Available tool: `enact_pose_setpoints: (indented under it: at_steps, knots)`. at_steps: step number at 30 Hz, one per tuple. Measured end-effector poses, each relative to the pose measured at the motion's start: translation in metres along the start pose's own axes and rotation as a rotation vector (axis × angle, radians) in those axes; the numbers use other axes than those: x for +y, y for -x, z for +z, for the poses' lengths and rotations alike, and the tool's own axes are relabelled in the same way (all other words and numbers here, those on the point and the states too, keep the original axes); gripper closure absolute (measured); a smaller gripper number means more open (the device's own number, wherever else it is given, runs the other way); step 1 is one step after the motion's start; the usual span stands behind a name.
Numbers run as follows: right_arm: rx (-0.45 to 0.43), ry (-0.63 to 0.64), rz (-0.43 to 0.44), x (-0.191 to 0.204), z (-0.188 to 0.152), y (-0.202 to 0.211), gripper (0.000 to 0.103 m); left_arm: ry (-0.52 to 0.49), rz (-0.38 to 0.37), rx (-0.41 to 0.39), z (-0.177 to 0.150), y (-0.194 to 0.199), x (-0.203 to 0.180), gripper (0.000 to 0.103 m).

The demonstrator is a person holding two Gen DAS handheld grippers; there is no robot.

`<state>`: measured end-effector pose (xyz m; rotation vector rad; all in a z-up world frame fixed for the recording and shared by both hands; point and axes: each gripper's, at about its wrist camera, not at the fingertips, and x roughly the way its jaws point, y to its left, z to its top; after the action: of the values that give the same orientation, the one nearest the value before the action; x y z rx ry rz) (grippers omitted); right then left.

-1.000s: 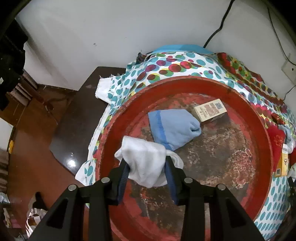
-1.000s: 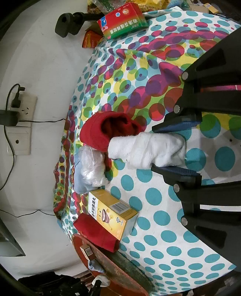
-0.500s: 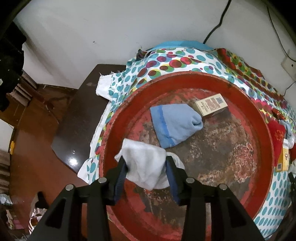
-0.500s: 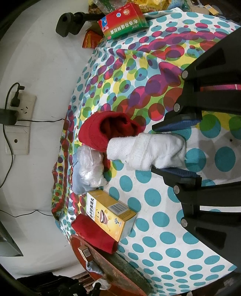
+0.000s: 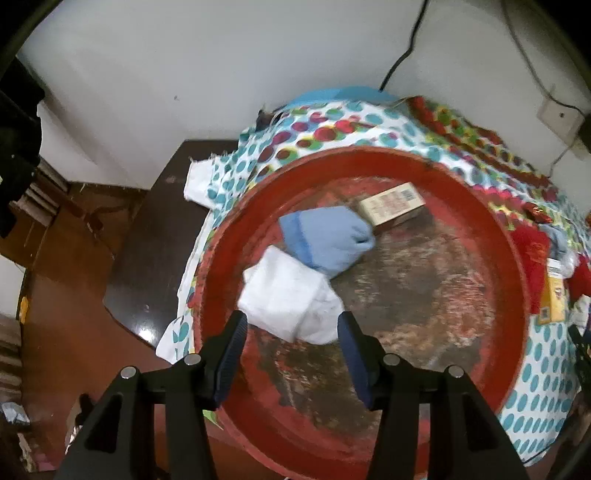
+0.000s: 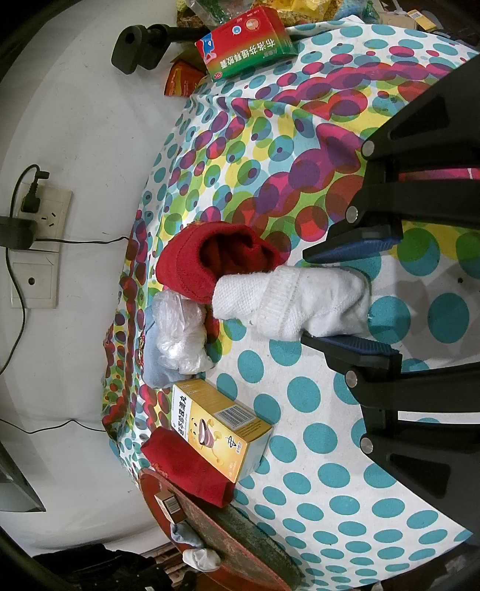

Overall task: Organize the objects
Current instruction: 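Carry the white sock onto the red tray and open the left gripper, then carry the held white sock to the red tray with the right gripper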

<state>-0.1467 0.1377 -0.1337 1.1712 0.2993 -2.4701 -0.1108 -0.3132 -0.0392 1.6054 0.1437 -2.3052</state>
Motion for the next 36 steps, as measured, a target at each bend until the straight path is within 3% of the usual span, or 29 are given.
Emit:
enact_pose_setpoints:
  at_steps: [4,12,16,23,30,36]
  knots:
    - [0.000,0.005,-0.005,-0.001,0.000,0.000,0.068,-0.031,0.000,-0.037,-0.012,0.019,-0.022,0.051]
    - [-0.003,0.019,-0.022,0.002,0.000,0.000,0.068,-0.022,-0.106,-0.075,-0.032,0.033,-0.067,0.051]
    - [0.011,0.022,-0.038,0.006,0.001,0.001,0.067,-0.032,-0.104,-0.092,-0.033,0.037,-0.076,0.051]
    - [0.049,-0.015,-0.040,0.014,0.003,0.013,0.068,0.037,-0.102,-0.114,-0.023,0.037,-0.050,0.051]
    - [0.060,-0.080,-0.015,0.019,0.007,0.029,0.079,0.139,-0.119,-0.102,-0.023,0.041,-0.011,0.051]
    - [0.077,-0.091,-0.042,0.026,0.005,0.026,0.077,0.195,-0.144,-0.131,-0.026,0.057,0.013,0.051]
